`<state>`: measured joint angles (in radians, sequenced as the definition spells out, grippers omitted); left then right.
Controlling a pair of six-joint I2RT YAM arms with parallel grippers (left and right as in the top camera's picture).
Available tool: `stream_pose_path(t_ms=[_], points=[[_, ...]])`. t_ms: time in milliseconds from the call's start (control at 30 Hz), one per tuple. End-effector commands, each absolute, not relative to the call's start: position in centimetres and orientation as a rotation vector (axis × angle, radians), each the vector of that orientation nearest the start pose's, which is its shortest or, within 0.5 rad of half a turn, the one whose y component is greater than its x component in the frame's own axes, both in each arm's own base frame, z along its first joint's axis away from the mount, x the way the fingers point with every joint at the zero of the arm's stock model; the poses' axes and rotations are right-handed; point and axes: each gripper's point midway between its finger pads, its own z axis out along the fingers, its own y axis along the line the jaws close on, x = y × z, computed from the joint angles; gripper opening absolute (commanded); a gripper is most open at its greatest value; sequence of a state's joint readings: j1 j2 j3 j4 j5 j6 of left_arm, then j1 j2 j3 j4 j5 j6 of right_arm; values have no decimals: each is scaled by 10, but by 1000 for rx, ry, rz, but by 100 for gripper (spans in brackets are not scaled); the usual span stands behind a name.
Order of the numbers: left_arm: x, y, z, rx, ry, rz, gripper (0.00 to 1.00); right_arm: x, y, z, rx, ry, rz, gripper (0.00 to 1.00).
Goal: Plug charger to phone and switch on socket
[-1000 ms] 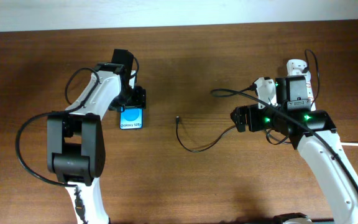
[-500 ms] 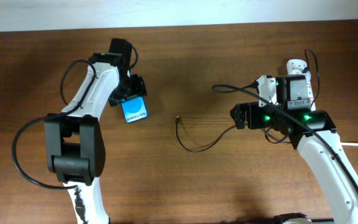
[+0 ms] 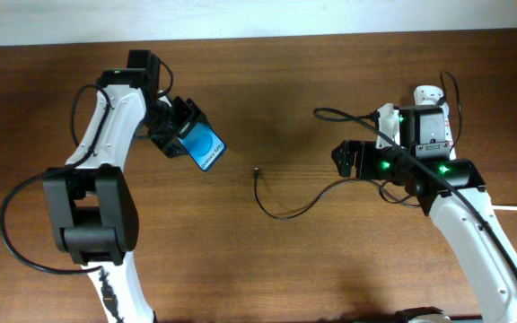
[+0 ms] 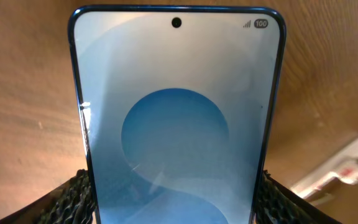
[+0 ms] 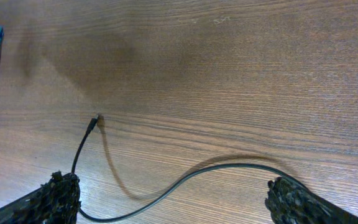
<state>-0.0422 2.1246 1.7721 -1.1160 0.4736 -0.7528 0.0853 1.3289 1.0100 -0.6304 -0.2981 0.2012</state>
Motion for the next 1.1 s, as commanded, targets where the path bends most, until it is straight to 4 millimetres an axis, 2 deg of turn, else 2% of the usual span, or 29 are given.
stream_pose_path(t_ms=[0,67,167,333,467,500,667,767,800,900,1067], points=[[425,-116,104,-1177,2946,-993,0,345,85,165,37,2510,526,98],[422,-116,104,-1197,2956,-997,0,346,86,166,34,2506,533,99],[417,-116,104,-1350,2944,-983,0,346,86,166,35,2506,535,99],[415,-132,117,-1382,2936,-1173,0,349,88,169,130,2492,580,99],[413,-136,118,-1394,2942,-1183,0,353,97,177,140,2458,666,99],[410,-137,118,-1460,2939,-1172,0,355,99,179,168,2449,687,99],[406,-147,118,-1566,2939,-1149,0,356,101,182,321,2442,761,99],[401,-159,116,-1645,2944,-1101,0,356,113,187,275,2428,813,99],[399,-161,113,-1674,2944,-1045,0,356,122,190,238,2420,826,99],[396,-169,112,-1649,2969,-1028,0,353,149,197,133,2395,862,99],[395,-170,112,-1644,2972,-1027,0,353,175,202,82,2370,914,98]])
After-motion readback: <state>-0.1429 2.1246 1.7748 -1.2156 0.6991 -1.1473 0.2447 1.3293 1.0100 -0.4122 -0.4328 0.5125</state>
